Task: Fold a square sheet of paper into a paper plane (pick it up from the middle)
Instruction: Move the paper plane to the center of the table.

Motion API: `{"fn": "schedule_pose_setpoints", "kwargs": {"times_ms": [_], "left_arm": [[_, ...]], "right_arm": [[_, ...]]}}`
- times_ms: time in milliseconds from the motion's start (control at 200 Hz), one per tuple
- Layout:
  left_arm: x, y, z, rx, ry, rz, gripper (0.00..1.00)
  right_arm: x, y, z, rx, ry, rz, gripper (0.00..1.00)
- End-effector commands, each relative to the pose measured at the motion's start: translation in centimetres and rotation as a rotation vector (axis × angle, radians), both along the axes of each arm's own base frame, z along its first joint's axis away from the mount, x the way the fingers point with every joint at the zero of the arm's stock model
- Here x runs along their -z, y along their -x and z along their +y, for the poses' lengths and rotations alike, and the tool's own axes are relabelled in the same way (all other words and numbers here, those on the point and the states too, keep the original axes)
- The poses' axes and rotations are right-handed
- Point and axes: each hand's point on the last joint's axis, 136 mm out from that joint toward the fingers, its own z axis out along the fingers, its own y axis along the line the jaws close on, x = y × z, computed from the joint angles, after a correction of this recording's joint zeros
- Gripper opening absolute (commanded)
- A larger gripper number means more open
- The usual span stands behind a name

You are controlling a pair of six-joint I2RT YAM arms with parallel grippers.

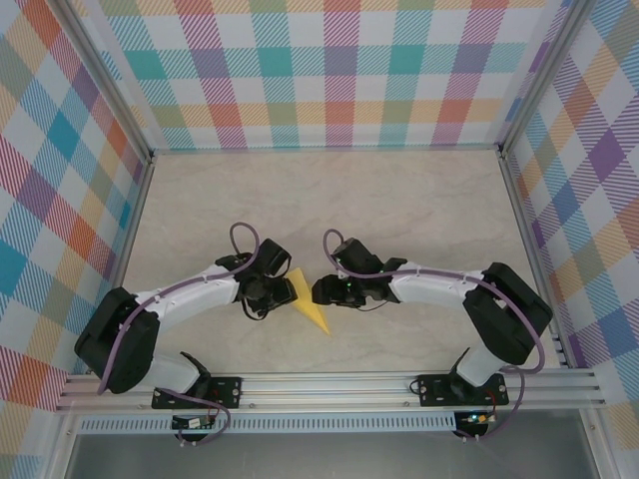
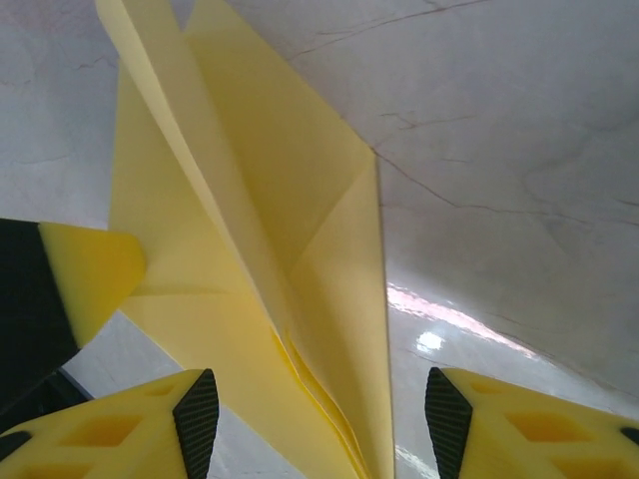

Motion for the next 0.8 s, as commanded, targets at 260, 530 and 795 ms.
{"fn": "schedule_pose_setpoints", "kwargs": {"times_ms": [260, 530, 795], "left_arm": [[0.2, 1.4, 1.4, -0.021, 0.002, -0.014, 0.47], [0.0, 1.2, 1.6, -0.023, 0.005, -0.042, 0.45], [0.1, 1.2, 1.7, -0.028, 0.001, -0.044, 0.45]], "right_arm": [[0.7, 1.0, 2.2, -0.127, 0.006, 0.032, 0.61], [0.6, 1.9, 3.7, -0.217, -0.042, 0.052, 0.61], [0.6, 2.4, 4.2, -0.27, -0.045, 0.052, 0.61]]}}
